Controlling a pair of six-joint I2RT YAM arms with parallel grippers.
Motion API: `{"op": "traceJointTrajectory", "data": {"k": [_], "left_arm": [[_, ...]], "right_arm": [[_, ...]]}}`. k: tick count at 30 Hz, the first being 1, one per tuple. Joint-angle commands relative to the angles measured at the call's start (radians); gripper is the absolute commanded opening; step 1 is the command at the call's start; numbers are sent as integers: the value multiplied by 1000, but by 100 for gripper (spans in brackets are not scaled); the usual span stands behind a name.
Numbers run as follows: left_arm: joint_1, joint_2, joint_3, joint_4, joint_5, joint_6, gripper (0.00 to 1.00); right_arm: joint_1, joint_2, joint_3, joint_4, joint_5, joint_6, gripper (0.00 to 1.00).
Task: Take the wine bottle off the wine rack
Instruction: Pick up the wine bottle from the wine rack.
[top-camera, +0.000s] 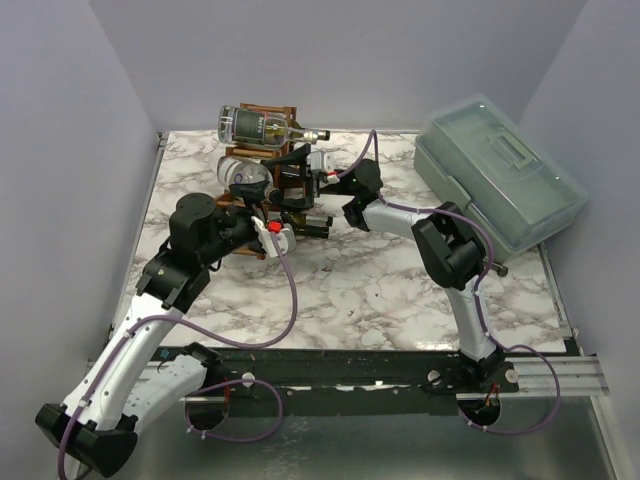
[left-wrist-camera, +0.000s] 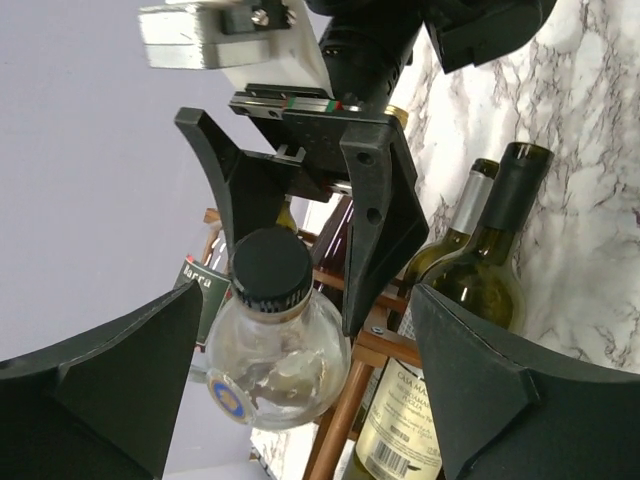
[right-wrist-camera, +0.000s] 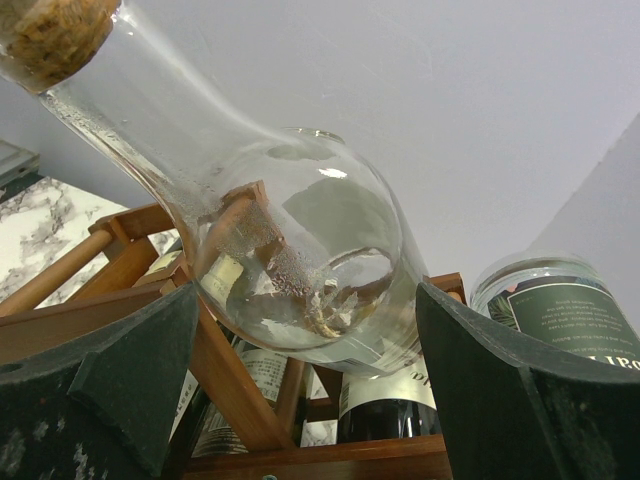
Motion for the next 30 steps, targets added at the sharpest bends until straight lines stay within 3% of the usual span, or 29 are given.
{"op": "traceJointTrajectory", "data": {"k": [1, 7, 10, 19, 24, 30], "left_arm": [[25, 46, 21, 45, 58, 72, 84], [82, 70, -5, 97, 106, 58, 74], [92, 95, 4, 104, 113, 56, 59], [97, 143, 16, 136, 158, 31, 58], [98, 154, 19, 151, 172, 18, 48], [100, 167, 25, 160, 170, 17, 15]], "right_arm": [[11, 42, 1, -40, 32, -28, 89], [10, 46, 16, -38, 28, -12, 89], [11, 48, 19, -41, 25, -12, 89], [11, 49, 19, -47, 29, -15, 89], [10, 53, 27, -49, 30, -12, 89], [11, 46, 24, -47, 31, -4, 89]]}}
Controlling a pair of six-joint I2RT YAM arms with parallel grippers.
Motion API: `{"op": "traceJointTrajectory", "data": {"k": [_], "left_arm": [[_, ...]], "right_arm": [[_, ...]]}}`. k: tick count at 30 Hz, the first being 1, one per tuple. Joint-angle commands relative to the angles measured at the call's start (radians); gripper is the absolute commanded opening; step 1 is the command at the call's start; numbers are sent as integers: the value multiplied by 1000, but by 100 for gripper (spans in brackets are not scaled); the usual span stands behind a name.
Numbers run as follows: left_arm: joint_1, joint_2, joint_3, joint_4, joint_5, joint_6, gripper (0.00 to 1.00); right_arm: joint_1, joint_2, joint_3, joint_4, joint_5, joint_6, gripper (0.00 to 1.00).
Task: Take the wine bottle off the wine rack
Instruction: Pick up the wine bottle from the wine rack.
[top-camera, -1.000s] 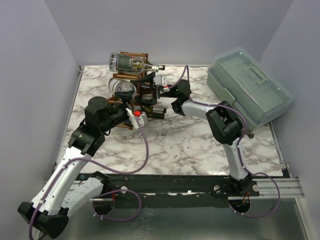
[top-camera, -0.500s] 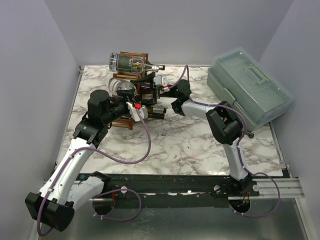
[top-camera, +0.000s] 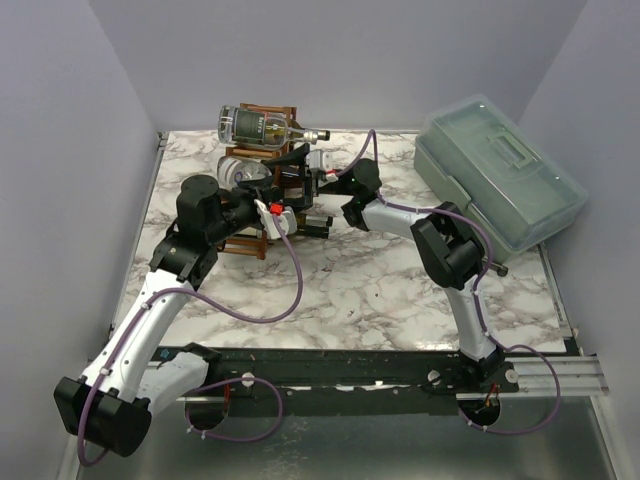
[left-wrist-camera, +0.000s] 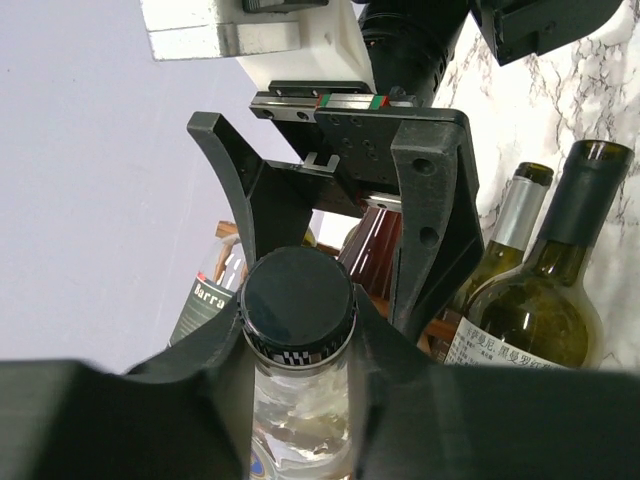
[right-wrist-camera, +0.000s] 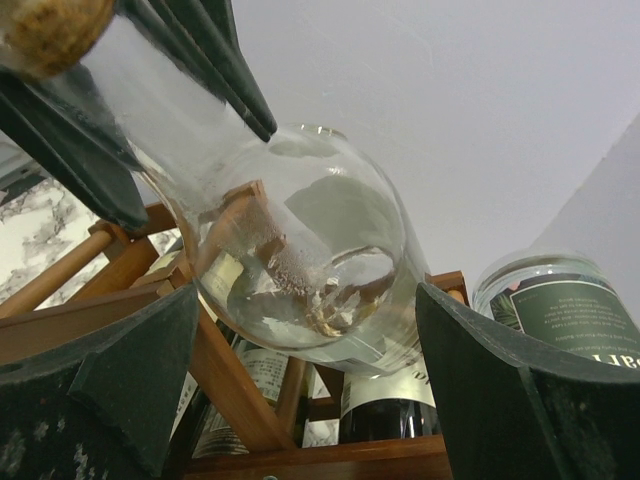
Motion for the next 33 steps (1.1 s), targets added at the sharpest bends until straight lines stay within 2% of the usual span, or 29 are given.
{"op": "traceJointTrajectory", "data": {"k": [1, 4, 5, 11, 23, 33], "left_arm": [[4, 11, 22, 12, 52, -18, 13], [4, 8, 23, 24, 38, -6, 1], [4, 9, 27, 26, 33, 0, 0], [3, 5, 63, 60, -15, 40, 0], [4, 10, 119, 175, -67, -13, 0], [7, 16, 165, 289, -120, -91, 0]], "right_arm": [[9, 41, 16, -32, 28, -11, 89], [9, 39, 24, -23, 34, 4, 90], [9, 39, 29, -17, 40, 13, 91], [4, 33, 74, -15, 70, 96, 99], [-43, -20, 100, 100, -36, 321, 100], [-61, -67, 100, -37, -74, 293, 100]]}}
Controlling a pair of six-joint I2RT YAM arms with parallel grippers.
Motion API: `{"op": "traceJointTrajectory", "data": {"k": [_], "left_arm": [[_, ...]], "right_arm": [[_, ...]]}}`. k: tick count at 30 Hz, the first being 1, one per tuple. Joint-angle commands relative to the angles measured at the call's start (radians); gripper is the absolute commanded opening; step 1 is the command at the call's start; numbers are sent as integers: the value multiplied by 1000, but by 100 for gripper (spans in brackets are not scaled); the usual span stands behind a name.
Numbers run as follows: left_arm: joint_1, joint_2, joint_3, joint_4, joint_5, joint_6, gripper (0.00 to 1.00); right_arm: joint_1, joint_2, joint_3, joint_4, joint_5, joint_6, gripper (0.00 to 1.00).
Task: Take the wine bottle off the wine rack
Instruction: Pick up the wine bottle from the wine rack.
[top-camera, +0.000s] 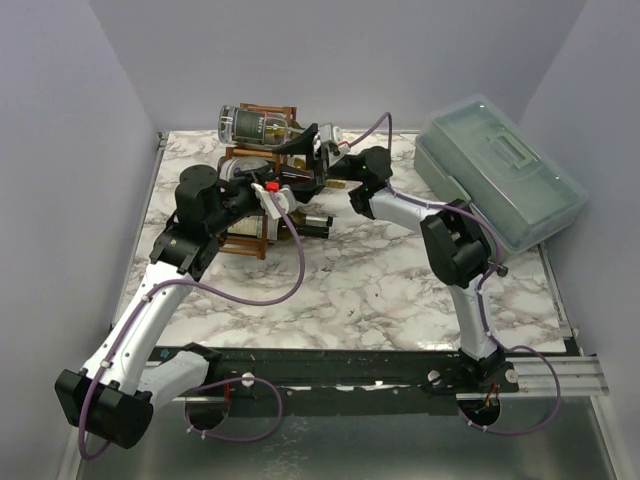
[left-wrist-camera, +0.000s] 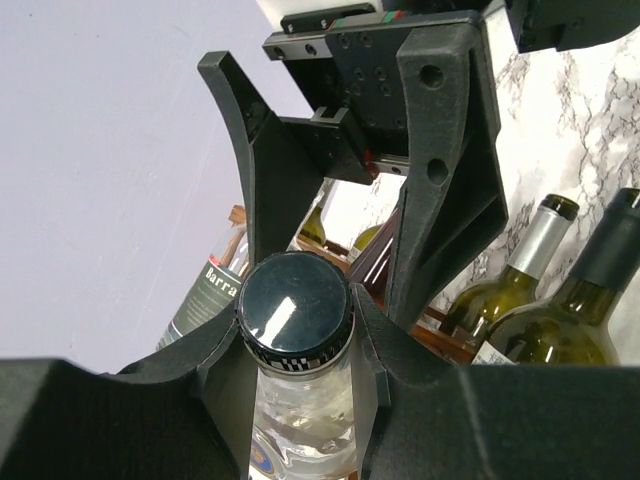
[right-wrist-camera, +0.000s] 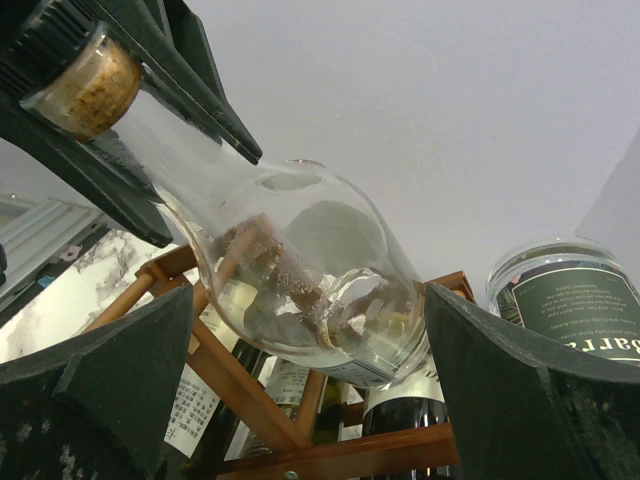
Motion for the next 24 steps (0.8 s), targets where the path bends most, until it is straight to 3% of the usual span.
{"op": "traceJointTrajectory", "data": {"k": [1, 24], "left_arm": [[9, -21, 102, 267, -49, 18, 0], [80, 18, 208, 463, -129, -242, 0]], "right_arm": [[-13, -58, 30, -63, -34, -1, 100], [-29, -81, 70, -171, -41, 36, 99]]}}
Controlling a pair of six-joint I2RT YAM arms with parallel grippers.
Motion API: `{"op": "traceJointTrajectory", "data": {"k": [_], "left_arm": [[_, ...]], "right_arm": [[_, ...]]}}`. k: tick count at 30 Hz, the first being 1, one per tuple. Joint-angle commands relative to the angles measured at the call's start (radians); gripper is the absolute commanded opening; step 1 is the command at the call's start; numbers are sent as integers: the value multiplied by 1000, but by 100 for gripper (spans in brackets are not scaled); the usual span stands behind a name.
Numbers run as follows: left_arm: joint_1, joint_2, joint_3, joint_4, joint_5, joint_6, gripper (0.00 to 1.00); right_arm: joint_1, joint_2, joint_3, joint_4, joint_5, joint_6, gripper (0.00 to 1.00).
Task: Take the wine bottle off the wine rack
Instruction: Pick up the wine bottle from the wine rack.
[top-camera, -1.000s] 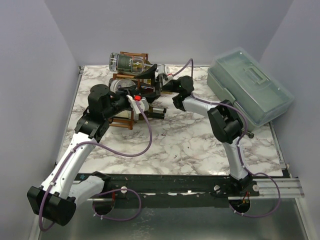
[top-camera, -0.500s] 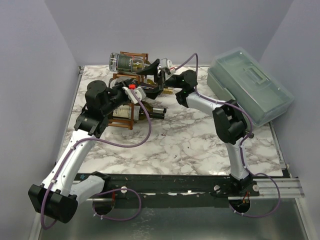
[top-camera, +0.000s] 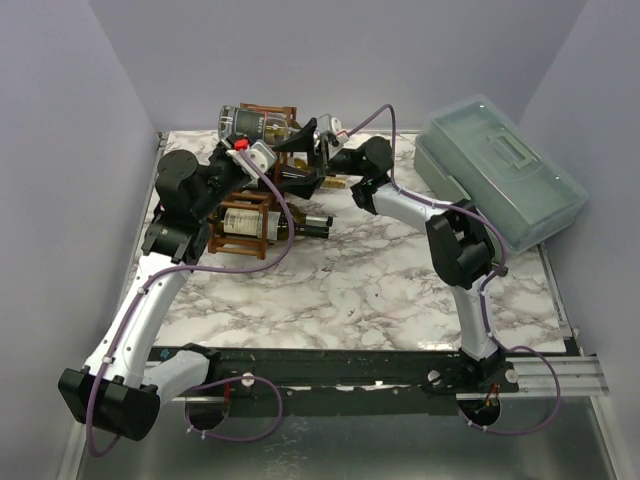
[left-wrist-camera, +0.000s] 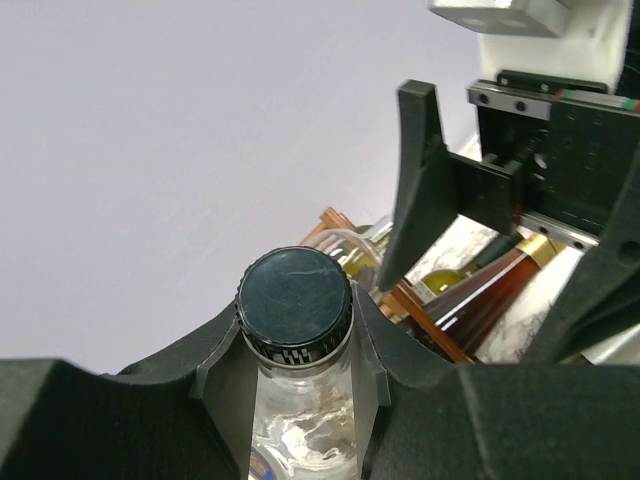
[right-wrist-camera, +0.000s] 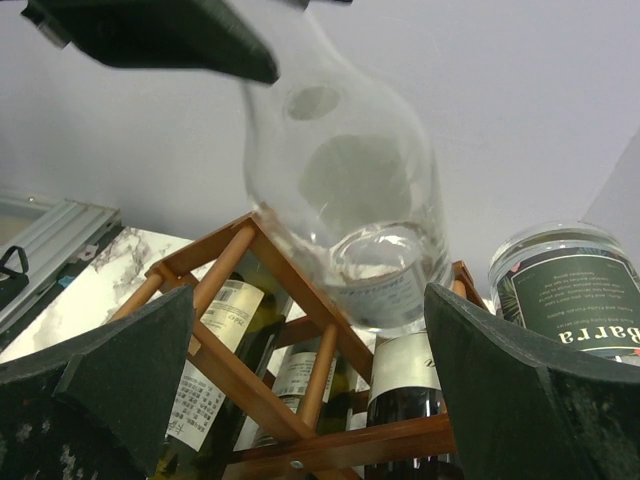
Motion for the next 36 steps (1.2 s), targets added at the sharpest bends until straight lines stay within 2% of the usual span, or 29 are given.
{"op": "traceJointTrajectory", "data": {"k": [1, 11, 18, 22, 26, 28, 31, 36], "left_arm": [[9, -31, 107, 307, -34, 36, 0], [11, -53, 139, 275, -81, -96, 0], [11, -75, 199, 204, -117, -208, 0], [11, -81, 247, 169, -122, -280, 0], [11, -77, 307, 110, -101, -361, 0], [12, -68, 344, 60, -65, -397, 0], [10, -66, 367, 26, 0, -439, 0], [10, -60, 386, 19, 99, -539, 0]], "right_arm": [[-11, -53, 37, -39, -24, 30, 99], [-34, -120, 28, -119, -74, 58, 98], [-65, -199, 3, -255, -99, 44, 98], [-76, -257, 3, -462, -98, -51, 98], [-78, -328, 32, -888, -39, -319, 99], [-79, -375, 26, -1043, 2, -434, 100], [-85, -469, -31, -1170, 31, -528, 100], [-106, -611, -137, -1287, 41, -563, 100]]}}
